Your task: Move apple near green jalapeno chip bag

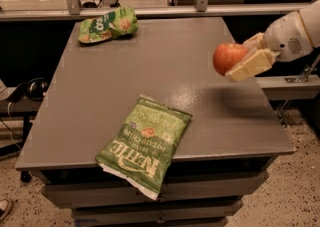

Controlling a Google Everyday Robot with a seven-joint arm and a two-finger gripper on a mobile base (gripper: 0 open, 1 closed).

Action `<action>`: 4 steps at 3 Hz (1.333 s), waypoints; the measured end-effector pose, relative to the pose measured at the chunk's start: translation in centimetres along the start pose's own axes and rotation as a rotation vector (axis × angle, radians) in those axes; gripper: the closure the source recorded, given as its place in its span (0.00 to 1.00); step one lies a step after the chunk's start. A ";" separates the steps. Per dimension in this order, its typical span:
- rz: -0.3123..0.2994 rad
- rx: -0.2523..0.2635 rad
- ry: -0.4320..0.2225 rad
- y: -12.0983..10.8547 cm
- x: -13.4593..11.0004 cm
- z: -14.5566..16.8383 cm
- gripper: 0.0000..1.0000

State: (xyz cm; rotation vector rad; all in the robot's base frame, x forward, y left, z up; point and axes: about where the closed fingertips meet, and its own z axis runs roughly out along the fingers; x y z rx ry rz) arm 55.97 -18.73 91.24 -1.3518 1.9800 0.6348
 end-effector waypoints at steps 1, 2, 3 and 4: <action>-0.035 -0.119 0.039 6.5 2.3 1.9 1.00; -0.062 -0.201 0.059 11.2 3.1 4.4 1.00; -0.113 -0.248 0.058 15.2 2.5 6.7 1.00; -0.158 -0.253 0.048 17.2 2.0 8.5 1.00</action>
Offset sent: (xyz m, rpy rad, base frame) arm -0.1536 0.0821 -0.0748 -0.0232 0.1543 0.2851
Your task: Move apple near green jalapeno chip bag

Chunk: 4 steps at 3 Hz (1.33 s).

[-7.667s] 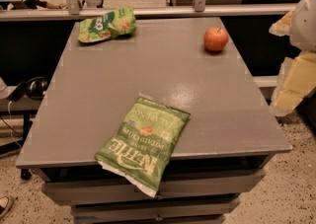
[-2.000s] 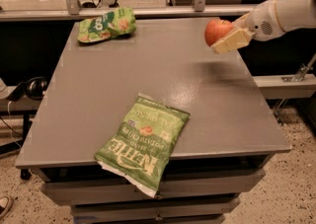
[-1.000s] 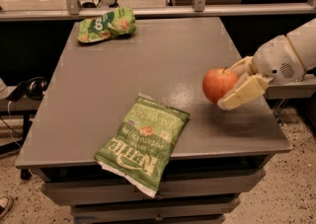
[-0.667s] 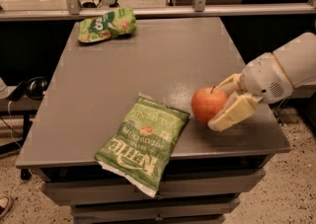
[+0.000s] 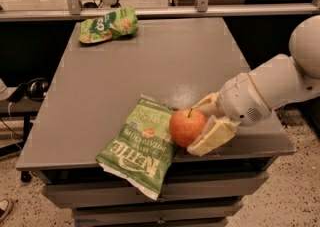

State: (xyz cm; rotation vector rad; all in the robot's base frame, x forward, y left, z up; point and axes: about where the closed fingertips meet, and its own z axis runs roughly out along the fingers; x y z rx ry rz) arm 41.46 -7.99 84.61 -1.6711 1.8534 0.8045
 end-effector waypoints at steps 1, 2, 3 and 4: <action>-0.049 0.025 -0.009 -0.3 -1.0 1.3 1.00; -0.112 0.075 -0.023 -1.8 -1.8 2.0 1.00; -0.156 0.135 -0.023 -4.1 -1.8 1.7 1.00; -0.198 0.193 -0.001 -6.3 -1.1 0.4 1.00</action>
Offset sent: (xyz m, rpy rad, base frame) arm 0.0392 0.0332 -0.0015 0.0309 -0.2211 0.0206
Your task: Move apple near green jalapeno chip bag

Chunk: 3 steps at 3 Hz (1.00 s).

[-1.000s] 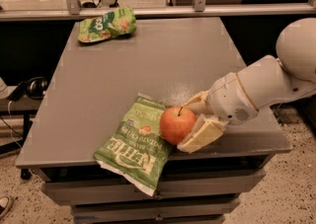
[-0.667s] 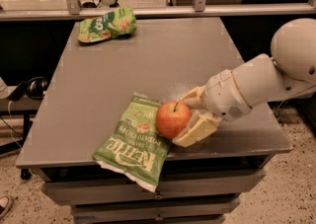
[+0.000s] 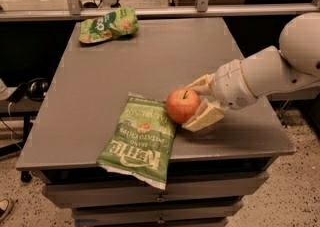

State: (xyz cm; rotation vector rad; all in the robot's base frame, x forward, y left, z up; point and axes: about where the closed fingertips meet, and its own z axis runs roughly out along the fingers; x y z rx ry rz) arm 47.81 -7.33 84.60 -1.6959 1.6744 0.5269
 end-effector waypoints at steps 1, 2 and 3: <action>-0.026 0.033 0.032 -1.4 1.3 -1.4 1.00; -0.033 0.027 0.041 -1.4 2.0 -1.7 1.00; -0.017 -0.002 0.040 -0.5 2.4 -1.3 0.82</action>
Offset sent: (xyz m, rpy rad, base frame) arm 0.0120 -0.0386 -0.0032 -0.0547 -0.0374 -0.0013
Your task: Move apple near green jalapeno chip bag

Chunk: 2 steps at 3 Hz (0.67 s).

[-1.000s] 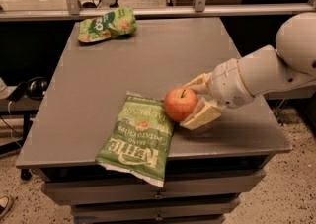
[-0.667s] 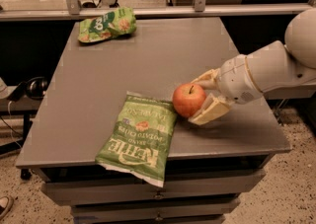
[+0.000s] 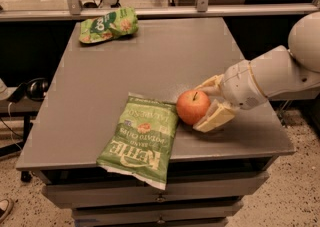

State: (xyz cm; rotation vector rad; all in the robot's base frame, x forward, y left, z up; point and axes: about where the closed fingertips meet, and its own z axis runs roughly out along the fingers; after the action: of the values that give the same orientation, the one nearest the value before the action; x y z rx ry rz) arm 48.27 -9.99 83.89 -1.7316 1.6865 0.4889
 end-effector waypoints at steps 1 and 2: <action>0.004 -0.014 -0.007 0.5 0.1 0.2 0.59; 0.002 -0.015 -0.006 0.6 0.2 0.1 0.36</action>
Offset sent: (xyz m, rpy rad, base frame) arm -0.0052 -0.0070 -0.0018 0.0040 0.0086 0.0045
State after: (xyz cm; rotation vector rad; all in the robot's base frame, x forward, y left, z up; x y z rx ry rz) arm 47.73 -10.07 83.58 -1.7375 1.6843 0.5085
